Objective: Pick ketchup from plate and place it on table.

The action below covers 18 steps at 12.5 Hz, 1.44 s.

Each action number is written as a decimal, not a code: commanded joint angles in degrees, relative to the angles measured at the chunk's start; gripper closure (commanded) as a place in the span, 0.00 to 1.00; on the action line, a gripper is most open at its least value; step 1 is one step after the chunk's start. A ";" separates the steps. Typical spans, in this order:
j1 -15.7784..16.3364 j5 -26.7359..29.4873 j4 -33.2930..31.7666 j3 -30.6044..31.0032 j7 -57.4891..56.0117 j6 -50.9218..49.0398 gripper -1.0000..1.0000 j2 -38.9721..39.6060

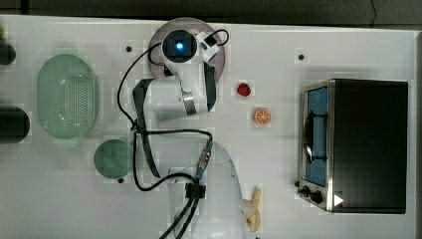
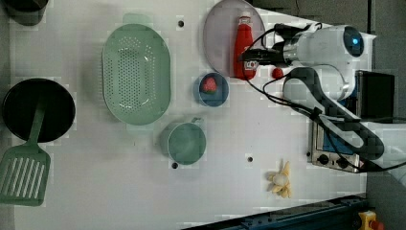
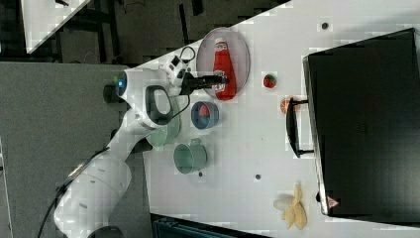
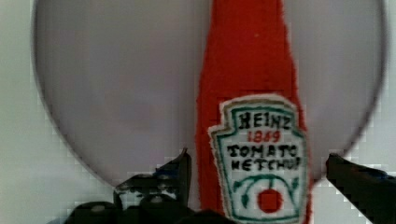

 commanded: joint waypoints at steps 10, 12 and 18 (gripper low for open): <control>-0.07 0.11 0.26 -0.60 -2.12 6.31 0.39 -0.25; -0.32 0.18 0.18 -0.62 0.09 5.65 0.39 -4.10; -2.57 0.44 -0.97 -1.43 0.80 -14.08 0.39 -21.09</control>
